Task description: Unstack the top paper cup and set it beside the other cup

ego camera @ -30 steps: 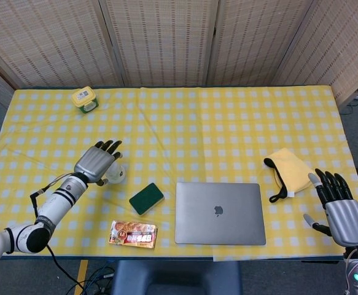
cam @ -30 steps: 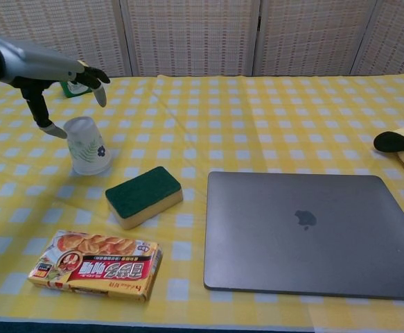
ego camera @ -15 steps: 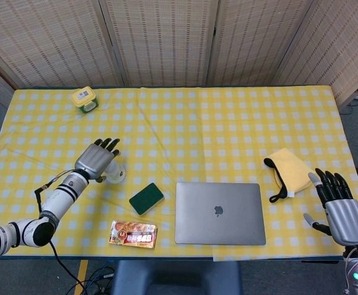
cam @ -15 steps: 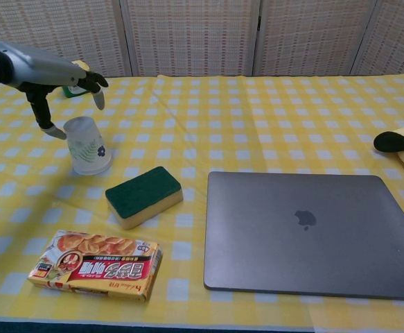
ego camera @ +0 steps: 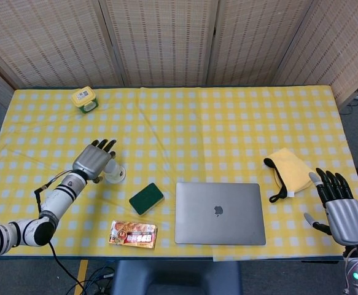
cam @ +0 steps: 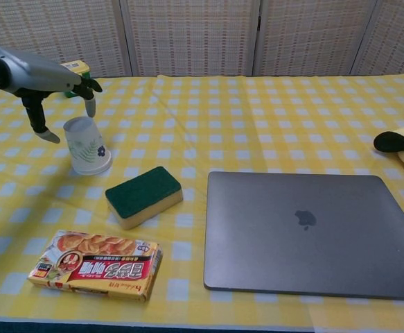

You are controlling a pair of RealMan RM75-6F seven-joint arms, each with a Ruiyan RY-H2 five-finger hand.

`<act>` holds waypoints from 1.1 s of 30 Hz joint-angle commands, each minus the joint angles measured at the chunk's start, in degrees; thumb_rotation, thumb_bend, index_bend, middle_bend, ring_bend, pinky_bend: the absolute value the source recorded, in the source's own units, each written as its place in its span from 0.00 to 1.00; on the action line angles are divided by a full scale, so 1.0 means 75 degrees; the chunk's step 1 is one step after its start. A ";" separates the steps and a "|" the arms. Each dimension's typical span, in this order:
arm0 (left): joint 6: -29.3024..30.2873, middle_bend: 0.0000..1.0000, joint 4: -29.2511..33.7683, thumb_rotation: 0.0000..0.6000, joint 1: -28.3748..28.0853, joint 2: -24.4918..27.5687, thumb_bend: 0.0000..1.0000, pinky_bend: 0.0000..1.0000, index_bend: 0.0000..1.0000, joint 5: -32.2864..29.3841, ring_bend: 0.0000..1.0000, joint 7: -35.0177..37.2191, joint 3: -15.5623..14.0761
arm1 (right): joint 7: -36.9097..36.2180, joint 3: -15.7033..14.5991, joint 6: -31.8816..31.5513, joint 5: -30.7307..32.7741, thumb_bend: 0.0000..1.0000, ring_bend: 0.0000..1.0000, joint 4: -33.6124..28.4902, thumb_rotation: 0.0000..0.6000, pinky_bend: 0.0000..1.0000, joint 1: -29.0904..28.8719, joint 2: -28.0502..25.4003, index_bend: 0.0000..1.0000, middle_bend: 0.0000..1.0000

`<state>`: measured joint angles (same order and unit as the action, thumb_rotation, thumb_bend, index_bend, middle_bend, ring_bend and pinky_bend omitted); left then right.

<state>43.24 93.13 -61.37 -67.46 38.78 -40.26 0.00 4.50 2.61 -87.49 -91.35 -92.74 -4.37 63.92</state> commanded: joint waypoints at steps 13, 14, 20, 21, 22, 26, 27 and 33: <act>-0.0017 0.00 -0.0173 1.00 -0.0060 -0.0101 0.26 0.16 0.38 0.0269 0.00 0.0372 -0.0064 | 0.0009 -0.0006 -0.0062 -0.0027 0.19 0.00 0.0012 1.00 0.00 0.0023 0.0004 0.00 0.00; -0.0015 0.00 -0.0176 1.00 -0.0067 -0.0099 0.26 0.16 0.38 0.0270 0.00 0.0384 -0.0071 | 0.0007 -0.0008 -0.0073 -0.0033 0.19 0.00 0.0011 1.00 0.00 0.0028 0.0003 0.00 0.00; 0.0023 0.00 -0.0130 1.00 -0.0111 -0.0085 0.26 0.16 0.40 0.0265 0.00 0.0383 -0.0119 | 0.0026 -0.0009 -0.0073 -0.0033 0.19 0.00 0.0010 1.00 0.00 0.0029 0.0010 0.00 0.00; 0.0032 0.00 -0.0112 1.00 -0.0123 -0.0075 0.26 0.16 0.41 0.0250 0.00 0.0368 -0.0128 | 0.0025 -0.0010 -0.0069 -0.0034 0.19 0.00 0.0009 1.00 0.00 0.0026 0.0010 0.00 0.00; 0.0041 0.00 -0.0095 1.00 -0.0136 -0.0068 0.26 0.16 0.41 0.0231 0.00 0.0353 -0.0137 | 0.0023 -0.0013 -0.0063 -0.0037 0.19 0.00 0.0009 1.00 0.00 0.0024 0.0009 0.00 0.00; 0.0130 0.00 0.0032 1.00 -0.0204 -0.0030 0.26 0.16 0.41 0.0142 0.00 0.0257 -0.0162 | -0.0003 -0.0017 -0.0099 -0.0060 0.19 0.00 0.0004 1.00 0.00 0.0036 -0.0004 0.00 0.00; 0.0158 0.00 0.0072 1.00 -0.0220 -0.0020 0.26 0.16 0.41 0.0122 0.00 0.0224 -0.0171 | -0.0013 -0.0020 -0.0113 -0.0071 0.19 0.00 0.0004 1.00 0.00 0.0043 -0.0009 0.00 0.00; 0.0442 0.00 0.0483 1.00 -0.0395 0.0093 0.26 0.16 0.42 -0.0179 0.00 -0.0155 -0.0225 | -0.0115 -0.0055 -0.0229 -0.0177 0.19 0.00 -0.0002 1.00 0.00 0.0091 -0.0059 0.00 0.00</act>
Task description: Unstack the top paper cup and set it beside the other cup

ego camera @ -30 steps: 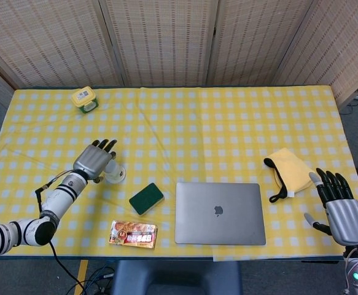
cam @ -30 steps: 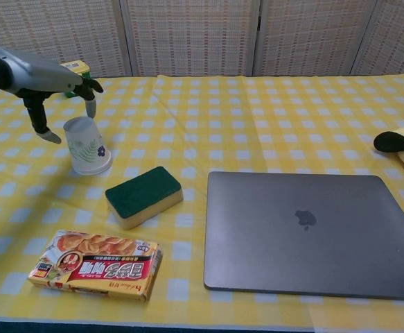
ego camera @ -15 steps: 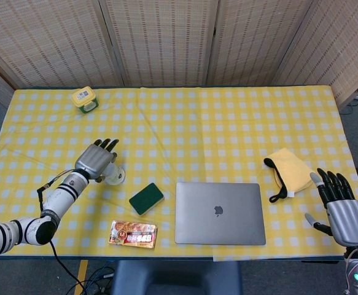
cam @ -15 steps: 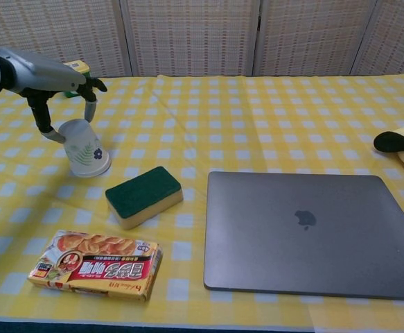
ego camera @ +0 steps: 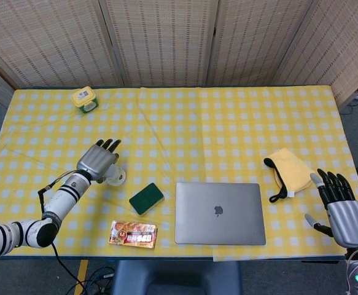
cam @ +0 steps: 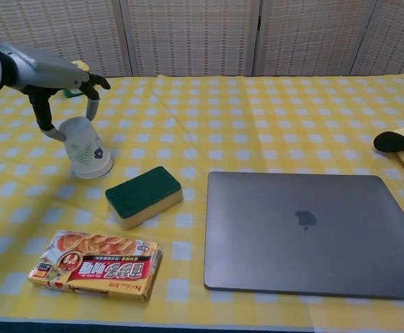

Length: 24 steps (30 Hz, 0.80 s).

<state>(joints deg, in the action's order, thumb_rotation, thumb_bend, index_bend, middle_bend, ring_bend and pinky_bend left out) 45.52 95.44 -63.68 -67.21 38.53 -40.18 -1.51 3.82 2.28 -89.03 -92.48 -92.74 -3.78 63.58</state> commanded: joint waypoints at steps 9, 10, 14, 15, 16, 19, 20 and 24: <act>0.0835 0.00 0.1130 1.00 -0.0452 0.0347 0.26 0.16 0.42 -0.0782 0.00 -0.0898 0.0016 | -0.0251 -0.0085 -0.0268 -0.0240 0.19 0.00 0.0006 1.00 0.00 0.0121 -0.0114 0.00 0.00; 0.0916 0.00 0.1225 1.00 -0.0493 0.0377 0.26 0.16 0.42 -0.0831 0.00 -0.0981 0.0025 | -0.0270 -0.0093 -0.0274 -0.0252 0.19 0.00 0.0012 1.00 0.00 0.0126 -0.0121 0.00 0.00; 0.1293 0.00 0.1788 1.00 -0.0674 0.0607 0.26 0.16 0.42 -0.1091 0.00 -0.1301 0.0120 | -0.0359 -0.0100 -0.0282 -0.0274 0.19 0.00 0.0026 1.00 0.00 0.0130 -0.0155 0.00 0.00; 0.1368 0.00 0.1919 1.00 -0.0714 0.0672 0.26 0.16 0.42 -0.1147 0.00 -0.1362 0.0148 | -0.0377 -0.0098 -0.0284 -0.0272 0.19 0.00 0.0030 1.00 0.00 0.0131 -0.0162 0.00 0.00; 0.1448 0.00 0.2052 1.00 -0.0758 0.0744 0.26 0.16 0.42 -0.1200 0.00 -0.1421 0.0185 | -0.0393 -0.0096 -0.0283 -0.0268 0.19 0.00 0.0033 1.00 0.00 0.0132 -0.0167 0.00 0.00; 0.1696 0.00 0.2453 1.00 -0.0893 0.0979 0.26 0.16 0.42 -0.1389 0.00 -0.1599 0.0303 | -0.0427 -0.0103 -0.0276 -0.0280 0.19 0.00 0.0036 1.00 0.00 0.0131 -0.0181 0.00 0.00; 0.1755 0.00 0.2538 1.00 -0.0920 0.1035 0.26 0.16 0.42 -0.1446 0.00 -0.1627 0.0336 | -0.0429 -0.0108 -0.0272 -0.0287 0.19 0.00 0.0039 1.00 0.00 0.0130 -0.0184 0.00 0.00; 0.1916 0.00 0.2793 1.00 -0.0979 0.1245 0.26 0.16 0.42 -0.1635 0.00 -0.1694 0.0415 | -0.0422 -0.0112 -0.0258 -0.0294 0.19 0.00 0.0041 1.00 0.00 0.0127 -0.0183 0.00 0.00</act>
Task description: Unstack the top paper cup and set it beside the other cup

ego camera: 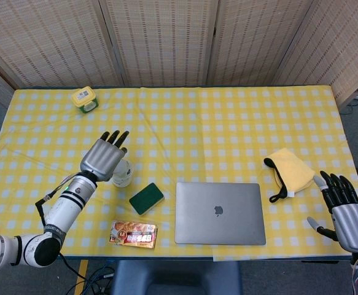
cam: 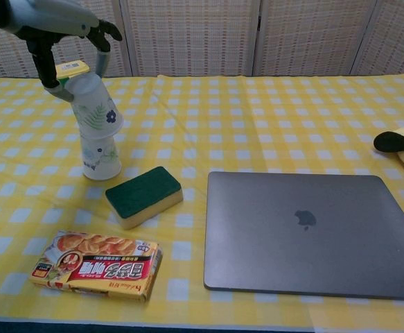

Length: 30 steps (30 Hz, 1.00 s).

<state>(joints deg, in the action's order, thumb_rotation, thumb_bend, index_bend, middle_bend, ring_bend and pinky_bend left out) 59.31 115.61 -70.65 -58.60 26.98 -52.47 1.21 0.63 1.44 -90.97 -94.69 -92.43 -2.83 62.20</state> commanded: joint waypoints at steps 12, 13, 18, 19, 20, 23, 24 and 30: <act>0.0248 0.00 0.0469 1.00 0.0375 0.1106 0.26 0.16 0.42 0.0104 0.00 0.0204 -0.0072 | 0.0359 -0.0025 0.0183 0.0023 0.19 0.00 -0.0075 1.00 0.00 -0.0051 0.0141 0.00 0.00; 0.0229 0.00 0.0475 1.00 0.0419 0.1168 0.26 0.16 0.41 0.0130 0.00 0.0234 -0.0091 | 0.0380 -0.0028 0.0205 0.0019 0.19 0.00 -0.0094 1.00 0.00 -0.0062 0.0152 0.00 0.00; 0.0012 0.00 0.0320 1.00 0.0771 0.1412 0.26 0.16 0.42 0.0345 0.00 0.0660 -0.0161 | 0.0485 -0.0061 0.0204 -0.0064 0.19 0.00 -0.0144 1.00 0.00 -0.0068 0.0197 0.00 0.00; -0.0055 0.00 0.0238 1.00 0.0850 0.1417 0.26 0.16 0.42 0.0419 0.00 0.0779 -0.0171 | 0.0495 -0.0063 0.0194 -0.0068 0.19 0.00 -0.0149 1.00 0.00 -0.0061 0.0202 0.00 0.00; -0.0136 0.00 0.0127 1.00 0.0947 0.1413 0.26 0.16 0.42 0.0517 0.00 0.0917 -0.0186 | 0.0512 -0.0069 0.0182 -0.0074 0.19 0.00 -0.0150 1.00 0.00 -0.0053 0.0208 0.00 0.00; -0.0352 0.00 -0.0217 1.00 0.1213 0.1340 0.26 0.16 0.42 0.0693 0.00 0.1270 -0.0256 | 0.0539 -0.0074 0.0172 -0.0081 0.19 0.00 -0.0154 1.00 0.00 -0.0044 0.0221 0.00 0.00; -0.0420 0.00 -0.0319 1.00 0.1283 0.1305 0.26 0.16 0.42 0.0746 0.00 0.1371 -0.0270 | 0.0553 -0.0072 0.0177 -0.0074 0.19 0.00 -0.0153 1.00 0.00 -0.0045 0.0229 0.00 0.00; -0.0836 0.00 -0.1010 1.00 0.1665 0.1007 0.26 0.16 0.42 0.1177 0.00 0.1929 -0.0342 | 0.0664 -0.0086 0.0310 -0.0050 0.19 0.00 -0.0155 1.00 0.00 -0.0093 0.0271 0.00 0.00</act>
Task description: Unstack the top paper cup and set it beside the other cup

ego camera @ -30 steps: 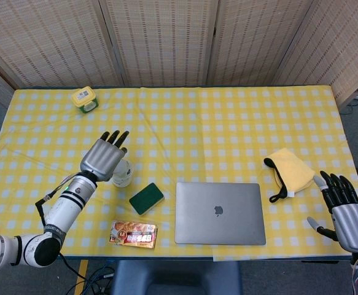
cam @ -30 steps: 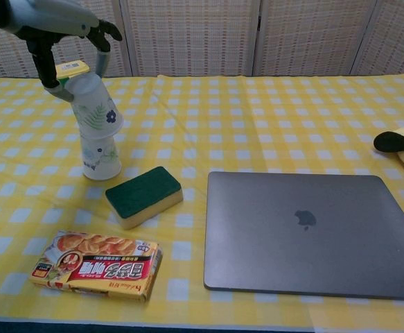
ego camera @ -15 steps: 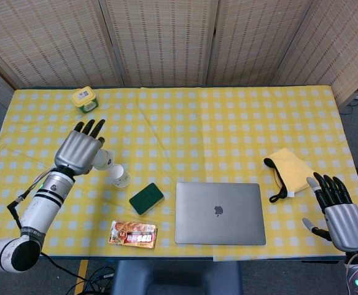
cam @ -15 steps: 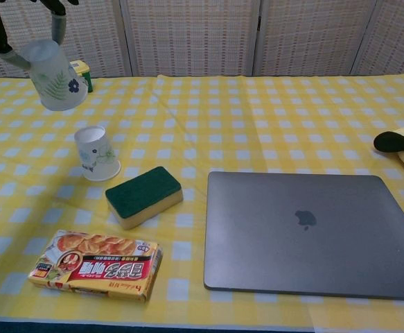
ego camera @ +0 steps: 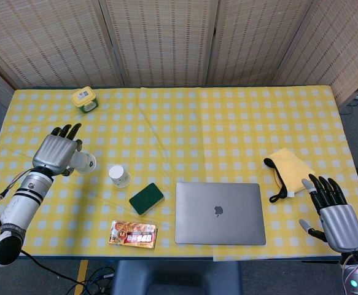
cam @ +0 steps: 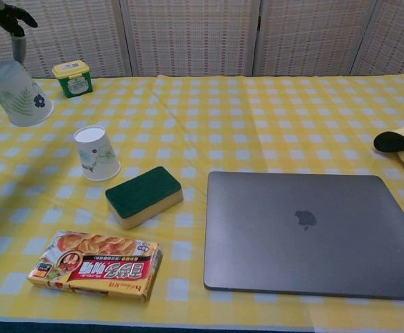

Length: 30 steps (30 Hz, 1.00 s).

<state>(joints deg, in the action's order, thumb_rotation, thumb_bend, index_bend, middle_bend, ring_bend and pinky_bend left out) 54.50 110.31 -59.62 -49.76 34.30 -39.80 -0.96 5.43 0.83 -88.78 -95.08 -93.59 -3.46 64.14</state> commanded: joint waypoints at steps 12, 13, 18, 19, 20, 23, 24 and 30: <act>-0.0701 0.00 -0.1174 1.00 0.0493 -0.0857 0.26 0.16 0.42 0.0477 0.00 0.0606 -0.0155 | 0.0017 0.0000 0.0069 0.0011 0.19 0.00 0.0036 1.00 0.00 -0.0047 0.0022 0.00 0.00; -0.0717 0.00 -0.1219 1.00 0.0498 -0.0904 0.26 0.16 0.42 0.0475 0.00 0.0614 -0.0153 | 0.0002 0.0002 0.0067 0.0014 0.19 0.00 0.0041 1.00 0.00 -0.0048 0.0015 0.00 0.00; -0.0862 0.00 -0.1483 1.00 0.0506 -0.1182 0.26 0.16 0.42 0.0507 0.00 0.0687 -0.0130 | -0.0059 -0.0009 0.0023 -0.0019 0.19 0.00 0.0064 1.00 0.00 -0.0035 -0.0012 0.00 0.00; -0.0889 0.00 -0.1532 1.00 0.0502 -0.1222 0.26 0.16 0.42 0.0513 0.00 0.0694 -0.0128 | -0.0066 -0.0014 0.0009 -0.0034 0.19 0.00 0.0067 1.00 0.00 -0.0030 -0.0014 0.00 0.00; -0.0927 0.00 -0.1601 1.00 0.0493 -0.1276 0.26 0.16 0.42 0.0515 0.00 0.0699 -0.0125 | -0.0074 -0.0018 -0.0010 -0.0045 0.19 0.00 0.0072 1.00 0.00 -0.0023 -0.0017 0.00 0.00; -0.0997 0.00 -0.1753 1.00 0.0485 -0.1395 0.26 0.16 0.42 0.0514 0.00 0.0727 -0.0119 | -0.0093 -0.0013 -0.0047 -0.0046 0.19 0.00 0.0082 1.00 0.00 -0.0008 -0.0020 0.00 0.00; -0.1027 0.00 -0.1806 1.00 0.0487 -0.1439 0.26 0.16 0.42 0.0519 0.00 0.0746 -0.0118 | -0.0096 -0.0012 -0.0056 -0.0044 0.19 0.00 0.0085 1.00 0.00 -0.0003 -0.0020 0.00 0.00; -0.1222 0.00 -0.2137 1.00 0.0498 -0.1636 0.26 0.16 0.42 0.0621 0.00 0.0898 -0.0107 | -0.0068 -0.0017 -0.0074 -0.0046 0.19 0.00 0.0074 1.00 0.00 0.0012 -0.0017 0.00 0.00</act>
<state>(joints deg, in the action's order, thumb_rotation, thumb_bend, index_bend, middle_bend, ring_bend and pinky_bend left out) 45.59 94.57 -55.91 -61.81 38.80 -33.28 -1.78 4.92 0.70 -89.33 -95.42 -93.03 -3.38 64.02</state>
